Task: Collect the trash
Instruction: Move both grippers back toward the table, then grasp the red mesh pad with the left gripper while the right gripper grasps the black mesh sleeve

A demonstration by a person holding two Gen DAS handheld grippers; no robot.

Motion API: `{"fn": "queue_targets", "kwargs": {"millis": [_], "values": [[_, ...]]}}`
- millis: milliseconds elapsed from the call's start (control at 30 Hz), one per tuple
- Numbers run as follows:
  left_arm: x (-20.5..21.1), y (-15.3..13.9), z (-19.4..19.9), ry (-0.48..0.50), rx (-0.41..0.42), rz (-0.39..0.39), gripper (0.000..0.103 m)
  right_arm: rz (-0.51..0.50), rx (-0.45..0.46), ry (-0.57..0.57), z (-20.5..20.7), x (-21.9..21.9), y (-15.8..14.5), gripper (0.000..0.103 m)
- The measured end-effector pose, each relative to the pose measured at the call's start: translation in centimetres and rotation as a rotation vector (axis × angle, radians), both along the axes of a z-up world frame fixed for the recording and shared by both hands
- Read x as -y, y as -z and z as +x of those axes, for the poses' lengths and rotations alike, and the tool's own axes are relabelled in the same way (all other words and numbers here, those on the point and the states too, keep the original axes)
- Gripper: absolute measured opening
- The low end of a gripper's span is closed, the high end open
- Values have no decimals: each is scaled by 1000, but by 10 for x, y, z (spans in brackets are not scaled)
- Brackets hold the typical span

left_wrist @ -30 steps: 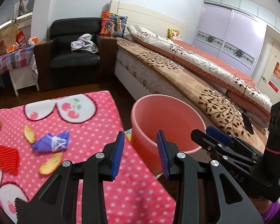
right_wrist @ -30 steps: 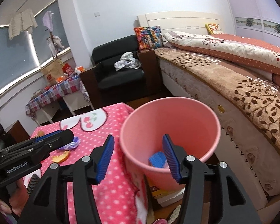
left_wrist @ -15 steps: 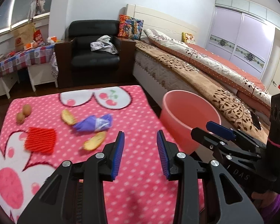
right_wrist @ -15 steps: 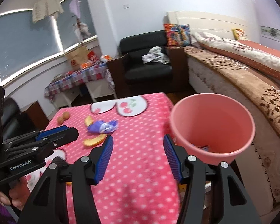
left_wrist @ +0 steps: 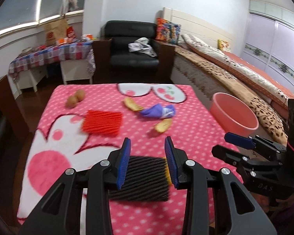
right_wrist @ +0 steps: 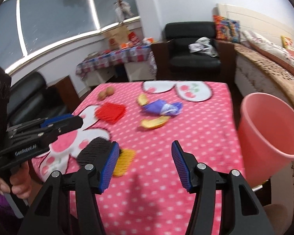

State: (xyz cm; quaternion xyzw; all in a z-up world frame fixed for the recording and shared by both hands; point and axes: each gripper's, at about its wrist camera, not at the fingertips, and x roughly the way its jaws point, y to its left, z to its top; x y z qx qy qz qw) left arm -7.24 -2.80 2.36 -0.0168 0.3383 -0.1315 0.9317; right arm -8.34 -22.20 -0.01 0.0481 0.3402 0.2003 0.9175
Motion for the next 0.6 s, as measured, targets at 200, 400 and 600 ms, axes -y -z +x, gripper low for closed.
{"fn": "queue_targets", "kwargs": {"millis": [200, 400, 600], "values": [[-35, 9, 1, -64, -23, -17, 36, -13, -33, -68, 10, -26, 8, 55], [-55, 20, 13, -100, -53, -30, 36, -21, -90, -129, 34, -51, 22, 55], [-63, 30, 24, -108, -79, -33, 36, -67, -167, -195, 49, -76, 45, 49]]}}
